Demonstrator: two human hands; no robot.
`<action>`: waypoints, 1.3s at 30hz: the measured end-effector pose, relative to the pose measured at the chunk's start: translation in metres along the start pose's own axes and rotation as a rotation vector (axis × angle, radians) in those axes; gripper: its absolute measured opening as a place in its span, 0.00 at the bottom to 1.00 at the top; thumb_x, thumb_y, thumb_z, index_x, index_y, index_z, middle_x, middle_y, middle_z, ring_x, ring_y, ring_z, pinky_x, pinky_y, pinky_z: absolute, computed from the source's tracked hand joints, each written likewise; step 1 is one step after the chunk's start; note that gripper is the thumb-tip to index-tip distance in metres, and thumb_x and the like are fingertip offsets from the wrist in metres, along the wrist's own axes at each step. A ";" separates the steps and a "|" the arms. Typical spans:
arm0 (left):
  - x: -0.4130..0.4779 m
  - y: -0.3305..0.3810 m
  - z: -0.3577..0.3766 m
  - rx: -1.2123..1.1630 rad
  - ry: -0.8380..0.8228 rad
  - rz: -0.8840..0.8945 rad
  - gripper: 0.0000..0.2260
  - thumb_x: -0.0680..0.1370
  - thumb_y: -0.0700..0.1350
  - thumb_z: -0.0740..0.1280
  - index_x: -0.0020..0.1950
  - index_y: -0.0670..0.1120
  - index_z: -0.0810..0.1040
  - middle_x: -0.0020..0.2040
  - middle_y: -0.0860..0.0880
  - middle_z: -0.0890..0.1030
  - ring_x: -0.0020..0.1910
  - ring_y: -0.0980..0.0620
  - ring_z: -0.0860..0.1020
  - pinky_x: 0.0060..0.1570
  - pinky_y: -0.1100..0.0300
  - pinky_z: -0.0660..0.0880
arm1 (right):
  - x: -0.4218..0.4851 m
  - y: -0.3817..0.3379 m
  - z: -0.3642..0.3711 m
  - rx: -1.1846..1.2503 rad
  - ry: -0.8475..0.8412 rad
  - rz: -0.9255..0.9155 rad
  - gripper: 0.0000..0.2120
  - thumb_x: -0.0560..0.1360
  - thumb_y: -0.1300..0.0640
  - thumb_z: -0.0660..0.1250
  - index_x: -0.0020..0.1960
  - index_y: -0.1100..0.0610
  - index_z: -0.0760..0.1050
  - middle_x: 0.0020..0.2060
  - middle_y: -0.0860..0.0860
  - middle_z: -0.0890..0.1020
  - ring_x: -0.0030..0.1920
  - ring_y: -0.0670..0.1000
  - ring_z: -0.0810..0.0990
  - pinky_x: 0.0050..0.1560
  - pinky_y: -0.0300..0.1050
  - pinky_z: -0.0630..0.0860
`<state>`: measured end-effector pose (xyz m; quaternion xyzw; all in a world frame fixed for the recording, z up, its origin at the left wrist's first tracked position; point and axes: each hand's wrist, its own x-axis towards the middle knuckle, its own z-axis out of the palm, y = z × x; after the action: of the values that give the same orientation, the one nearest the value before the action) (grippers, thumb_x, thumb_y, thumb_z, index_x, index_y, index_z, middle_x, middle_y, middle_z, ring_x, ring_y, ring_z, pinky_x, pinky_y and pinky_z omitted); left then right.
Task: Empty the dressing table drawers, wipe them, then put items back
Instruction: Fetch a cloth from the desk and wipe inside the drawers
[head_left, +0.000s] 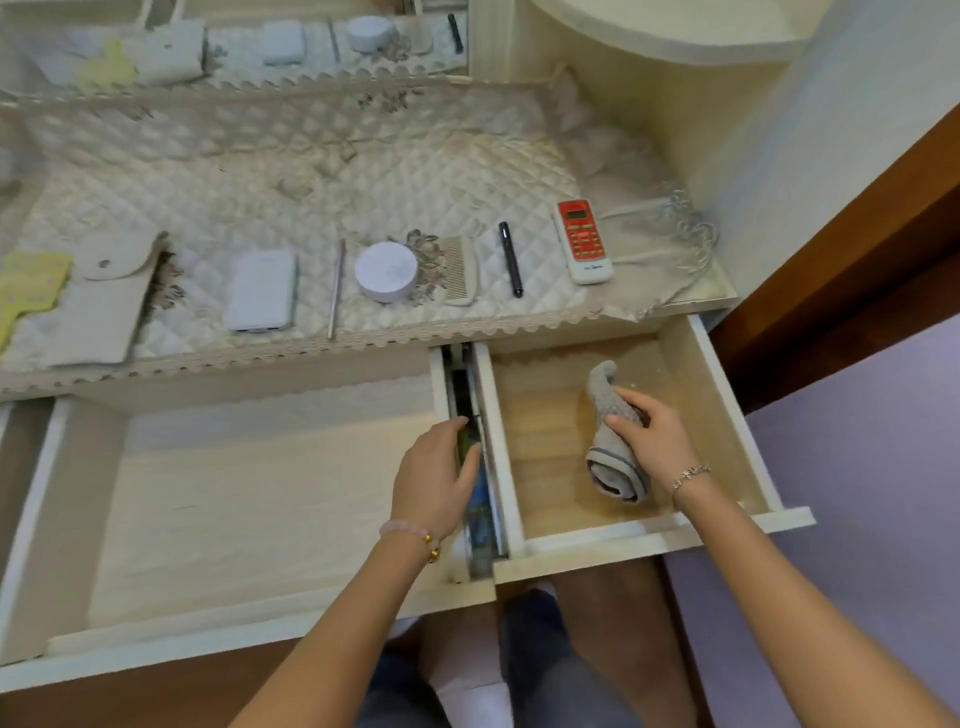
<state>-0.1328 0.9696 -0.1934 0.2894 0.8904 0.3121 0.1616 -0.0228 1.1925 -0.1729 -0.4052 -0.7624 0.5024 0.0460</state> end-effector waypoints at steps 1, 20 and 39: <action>0.005 0.011 0.008 -0.018 0.002 -0.005 0.19 0.80 0.50 0.59 0.70 0.45 0.67 0.66 0.48 0.73 0.65 0.51 0.71 0.61 0.62 0.65 | 0.008 0.008 -0.006 -0.026 -0.017 0.000 0.20 0.75 0.64 0.65 0.67 0.57 0.70 0.62 0.53 0.76 0.58 0.46 0.73 0.54 0.38 0.69; 0.064 0.031 0.080 -0.377 0.142 -0.346 0.23 0.83 0.49 0.50 0.77 0.53 0.49 0.76 0.59 0.55 0.74 0.57 0.55 0.65 0.70 0.51 | 0.131 0.071 -0.025 -0.577 0.063 -0.290 0.19 0.77 0.68 0.58 0.67 0.60 0.70 0.66 0.56 0.72 0.67 0.56 0.68 0.67 0.44 0.62; 0.062 0.026 0.085 -0.389 0.183 -0.321 0.22 0.83 0.49 0.52 0.76 0.56 0.51 0.75 0.59 0.58 0.73 0.59 0.57 0.64 0.70 0.54 | 0.160 0.094 0.010 -0.574 0.076 -0.068 0.29 0.76 0.60 0.59 0.73 0.66 0.53 0.74 0.61 0.57 0.75 0.57 0.51 0.75 0.47 0.46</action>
<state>-0.1310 1.0640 -0.2468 0.0786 0.8591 0.4724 0.1805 -0.0804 1.3077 -0.3075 -0.3945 -0.8843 0.2485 -0.0253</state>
